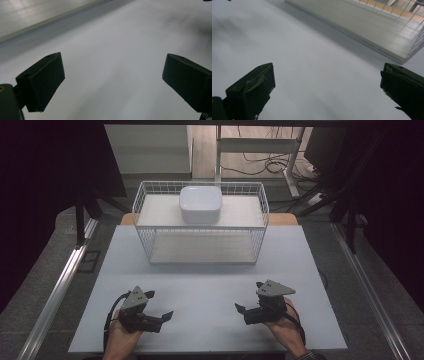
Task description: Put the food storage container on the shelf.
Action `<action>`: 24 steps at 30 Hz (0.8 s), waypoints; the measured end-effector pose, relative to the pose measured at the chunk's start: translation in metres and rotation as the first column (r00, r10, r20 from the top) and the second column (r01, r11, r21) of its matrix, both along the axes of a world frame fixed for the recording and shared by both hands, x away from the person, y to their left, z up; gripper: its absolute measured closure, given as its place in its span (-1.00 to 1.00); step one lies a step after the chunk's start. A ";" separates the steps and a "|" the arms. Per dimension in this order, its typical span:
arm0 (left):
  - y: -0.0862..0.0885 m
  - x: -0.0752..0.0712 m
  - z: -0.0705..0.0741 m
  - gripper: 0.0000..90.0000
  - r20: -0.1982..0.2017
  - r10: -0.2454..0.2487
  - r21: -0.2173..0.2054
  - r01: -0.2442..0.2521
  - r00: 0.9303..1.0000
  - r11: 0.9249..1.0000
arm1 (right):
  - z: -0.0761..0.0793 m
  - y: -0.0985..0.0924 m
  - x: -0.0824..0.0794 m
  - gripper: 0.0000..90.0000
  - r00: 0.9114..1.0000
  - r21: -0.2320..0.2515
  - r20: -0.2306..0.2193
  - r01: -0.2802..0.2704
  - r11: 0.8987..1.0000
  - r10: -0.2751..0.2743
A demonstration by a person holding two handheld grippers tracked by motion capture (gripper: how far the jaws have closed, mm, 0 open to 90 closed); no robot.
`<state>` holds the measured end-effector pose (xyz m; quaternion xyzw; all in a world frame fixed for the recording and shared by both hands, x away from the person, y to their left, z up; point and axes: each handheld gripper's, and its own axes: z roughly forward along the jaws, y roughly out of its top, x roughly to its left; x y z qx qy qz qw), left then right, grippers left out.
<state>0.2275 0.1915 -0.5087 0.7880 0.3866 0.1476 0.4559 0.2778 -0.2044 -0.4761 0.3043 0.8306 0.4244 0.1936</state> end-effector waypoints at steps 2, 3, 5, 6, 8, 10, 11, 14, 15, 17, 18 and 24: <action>0.001 -0.001 -0.002 -0.92 -0.003 0.003 -0.003 -0.003 1.000 1.000 | -0.003 -0.001 -0.002 -1.00 1.000 -0.011 -0.005 0.001 1.000 -0.001; 0.003 -0.003 -0.005 -0.92 -0.009 0.007 -0.009 -0.008 1.000 1.000 | -0.005 -0.002 -0.003 -1.00 1.000 -0.019 -0.007 0.000 1.000 0.000; 0.003 -0.003 -0.006 -0.93 -0.014 0.008 -0.009 -0.009 1.000 1.000 | -0.006 -0.002 -0.004 -1.00 1.000 -0.023 -0.009 0.000 1.000 0.000; 0.003 -0.005 -0.009 -0.93 -0.020 0.011 -0.006 -0.011 1.000 1.000 | -0.010 -0.003 -0.005 -1.00 1.000 -0.023 -0.019 0.001 1.000 -0.001; 0.004 -0.005 -0.011 -0.93 -0.025 0.011 -0.003 -0.011 1.000 1.000 | -0.012 -0.003 -0.006 -1.00 1.000 -0.026 -0.023 -0.001 1.000 0.000; 0.004 -0.005 -0.015 -0.94 -0.040 0.015 0.005 -0.015 0.999 1.000 | -0.017 -0.004 -0.008 -1.00 0.999 -0.045 -0.038 -0.003 0.999 0.002; 0.004 -0.005 -0.015 -0.94 -0.040 0.015 0.005 -0.015 0.999 1.000 | -0.017 -0.004 -0.008 -1.00 0.999 -0.045 -0.038 -0.003 0.999 0.002; 0.006 -0.004 -0.020 -0.94 -0.071 0.027 0.020 -0.026 0.997 0.999 | -0.026 -0.004 -0.009 -1.00 0.998 -0.070 -0.061 -0.009 0.998 0.005; 0.006 -0.004 -0.020 -0.94 -0.071 0.027 0.020 -0.026 0.997 0.999 | -0.026 -0.004 -0.009 -1.00 0.998 -0.070 -0.061 -0.009 0.998 0.005; 0.007 -0.003 -0.024 -0.95 -0.087 0.033 0.025 -0.031 0.996 0.999 | -0.031 -0.004 -0.008 -1.00 0.997 -0.085 -0.081 -0.009 0.996 0.002; 0.007 -0.001 -0.027 -0.95 -0.115 0.040 0.034 -0.037 0.993 0.999 | -0.034 -0.004 -0.007 -1.00 0.995 -0.100 -0.099 -0.009 0.995 -0.001; 0.006 0.002 -0.030 -0.96 -0.137 0.038 0.063 -0.030 0.990 0.998 | -0.037 -0.006 -0.004 -1.00 0.992 -0.104 -0.123 0.004 0.995 -0.017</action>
